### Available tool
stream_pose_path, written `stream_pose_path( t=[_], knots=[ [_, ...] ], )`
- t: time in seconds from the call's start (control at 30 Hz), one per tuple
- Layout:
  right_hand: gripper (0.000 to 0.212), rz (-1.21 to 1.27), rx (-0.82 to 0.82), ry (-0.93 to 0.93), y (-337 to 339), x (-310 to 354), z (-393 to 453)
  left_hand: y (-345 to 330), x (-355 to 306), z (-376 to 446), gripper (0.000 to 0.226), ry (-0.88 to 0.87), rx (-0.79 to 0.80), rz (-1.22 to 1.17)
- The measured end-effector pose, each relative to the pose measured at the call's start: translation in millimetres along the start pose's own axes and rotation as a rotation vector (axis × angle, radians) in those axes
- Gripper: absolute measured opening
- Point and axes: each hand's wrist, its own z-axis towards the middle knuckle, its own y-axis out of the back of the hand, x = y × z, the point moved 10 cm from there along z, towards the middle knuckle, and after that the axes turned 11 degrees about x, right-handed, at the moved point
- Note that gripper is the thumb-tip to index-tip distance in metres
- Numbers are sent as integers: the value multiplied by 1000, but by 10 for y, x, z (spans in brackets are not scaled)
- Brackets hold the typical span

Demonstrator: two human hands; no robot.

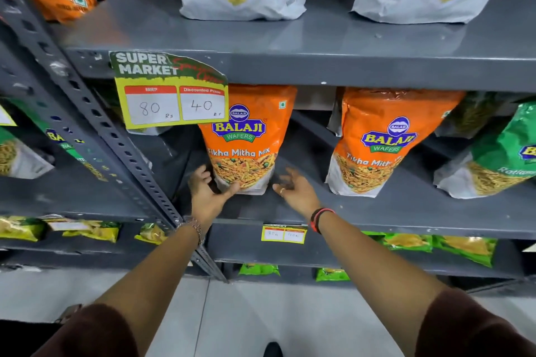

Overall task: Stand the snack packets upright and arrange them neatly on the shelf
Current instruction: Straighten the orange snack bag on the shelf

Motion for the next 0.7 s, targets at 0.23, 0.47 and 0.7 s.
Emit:
stream_pose_path(
  t=[0.23,0.47,0.7],
  knots=[
    [25,-90,-101,84,750,-504,-495,-386,55,-521,43,-27,-136,6],
    [16,-115,-216,23,1776,-854,-892,-1176,-251,-705,23,-69,-124,-23],
    [90,142,-100,52,2352,-855,-737,-2348,-822,-470,57,-82,245,-108]
  ],
)
